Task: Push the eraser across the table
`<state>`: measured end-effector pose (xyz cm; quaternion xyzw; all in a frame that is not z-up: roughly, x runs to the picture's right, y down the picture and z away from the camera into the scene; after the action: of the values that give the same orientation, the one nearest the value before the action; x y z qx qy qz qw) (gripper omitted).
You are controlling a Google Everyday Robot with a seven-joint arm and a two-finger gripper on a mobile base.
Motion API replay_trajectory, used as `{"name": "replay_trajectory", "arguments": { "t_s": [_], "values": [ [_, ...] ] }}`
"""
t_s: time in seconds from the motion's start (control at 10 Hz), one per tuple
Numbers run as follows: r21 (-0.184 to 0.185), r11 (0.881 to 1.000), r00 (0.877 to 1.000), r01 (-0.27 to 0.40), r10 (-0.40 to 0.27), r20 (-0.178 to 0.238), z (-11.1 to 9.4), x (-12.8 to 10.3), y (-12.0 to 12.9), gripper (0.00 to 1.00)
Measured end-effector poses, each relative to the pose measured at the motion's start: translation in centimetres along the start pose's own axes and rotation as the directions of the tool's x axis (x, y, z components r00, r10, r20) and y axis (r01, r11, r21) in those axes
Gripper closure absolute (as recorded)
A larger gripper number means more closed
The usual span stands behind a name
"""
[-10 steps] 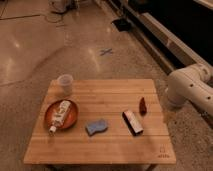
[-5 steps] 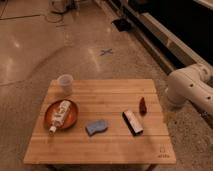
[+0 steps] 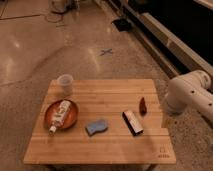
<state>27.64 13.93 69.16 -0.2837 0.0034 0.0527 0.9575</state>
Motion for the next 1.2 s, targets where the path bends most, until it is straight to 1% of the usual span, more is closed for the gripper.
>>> {"name": "replay_trajectory", "arguments": {
  "t_s": [0.2, 0.4, 0.5, 0.7, 0.8, 1.0, 1.2],
  "values": [
    [-0.009, 1.000, 1.000, 0.012, -0.012, 0.022, 1.7, -1.1, 1.4, 0.35],
    [-0.027, 0.998, 0.998, 0.055, -0.054, 0.035, 3.8, -2.5, 3.2, 0.35],
    [-0.044, 0.995, 0.996, 0.085, -0.083, 0.041, 5.0, -3.3, 4.5, 0.35],
    [-0.072, 0.991, 0.992, 0.114, -0.110, 0.058, 7.0, -4.3, 6.2, 0.35],
    [-0.080, 0.990, 0.991, 0.119, -0.114, 0.067, 7.6, -4.6, 6.7, 0.35],
    [-0.105, 0.987, 0.990, 0.118, -0.109, 0.086, 9.6, -5.1, 7.5, 0.35],
    [-0.125, 0.986, 0.990, 0.114, -0.102, 0.092, 11.1, -5.2, 7.8, 0.35]
  ]
}}
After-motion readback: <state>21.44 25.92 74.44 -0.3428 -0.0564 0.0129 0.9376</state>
